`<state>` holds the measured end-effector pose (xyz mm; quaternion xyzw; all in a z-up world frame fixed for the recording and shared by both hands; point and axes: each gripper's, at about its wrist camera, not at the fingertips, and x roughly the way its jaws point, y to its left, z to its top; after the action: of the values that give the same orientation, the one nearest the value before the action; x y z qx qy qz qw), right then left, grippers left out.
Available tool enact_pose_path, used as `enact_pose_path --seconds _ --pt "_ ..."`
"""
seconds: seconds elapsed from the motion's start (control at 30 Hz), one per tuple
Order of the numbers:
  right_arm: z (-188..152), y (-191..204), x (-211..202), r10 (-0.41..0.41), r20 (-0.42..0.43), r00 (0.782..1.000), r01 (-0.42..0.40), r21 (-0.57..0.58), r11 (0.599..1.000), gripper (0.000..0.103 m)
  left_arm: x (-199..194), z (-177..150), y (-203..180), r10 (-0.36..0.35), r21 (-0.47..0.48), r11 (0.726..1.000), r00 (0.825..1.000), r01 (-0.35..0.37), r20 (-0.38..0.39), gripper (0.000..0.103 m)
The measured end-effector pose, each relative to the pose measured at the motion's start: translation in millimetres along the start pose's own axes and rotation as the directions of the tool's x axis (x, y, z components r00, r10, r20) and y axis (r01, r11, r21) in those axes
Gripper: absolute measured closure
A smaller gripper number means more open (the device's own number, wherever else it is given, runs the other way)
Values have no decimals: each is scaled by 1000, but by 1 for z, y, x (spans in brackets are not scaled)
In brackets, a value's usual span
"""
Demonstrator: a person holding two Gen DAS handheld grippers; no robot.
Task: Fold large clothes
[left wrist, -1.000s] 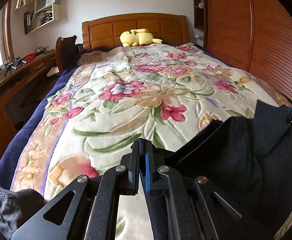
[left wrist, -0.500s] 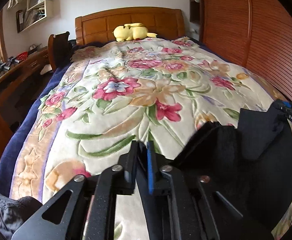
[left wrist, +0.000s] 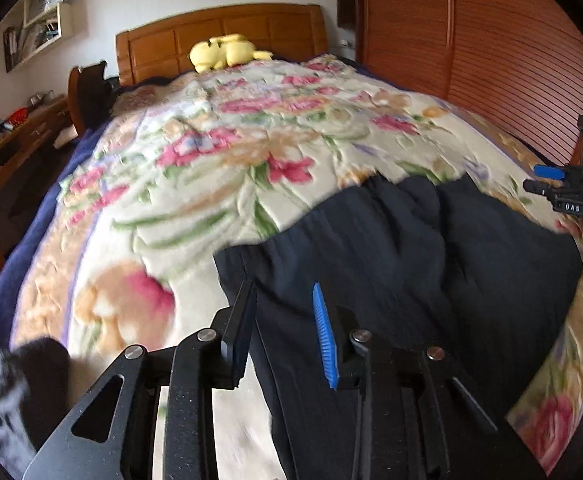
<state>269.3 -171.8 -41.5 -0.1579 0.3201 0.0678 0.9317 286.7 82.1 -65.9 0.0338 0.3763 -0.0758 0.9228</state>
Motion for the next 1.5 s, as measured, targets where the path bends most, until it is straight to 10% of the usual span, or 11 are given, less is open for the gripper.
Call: enact_pose_path --seconds 0.57,1.5 --pt "-86 -23 -51 110 -28 994 -107 91 990 35 -30 -98 -18 10 -6 1000 998 -10 -61 73" --pt "-135 -21 -29 186 -73 980 -168 201 965 18 -15 -140 -18 -45 -57 998 993 39 -113 72"
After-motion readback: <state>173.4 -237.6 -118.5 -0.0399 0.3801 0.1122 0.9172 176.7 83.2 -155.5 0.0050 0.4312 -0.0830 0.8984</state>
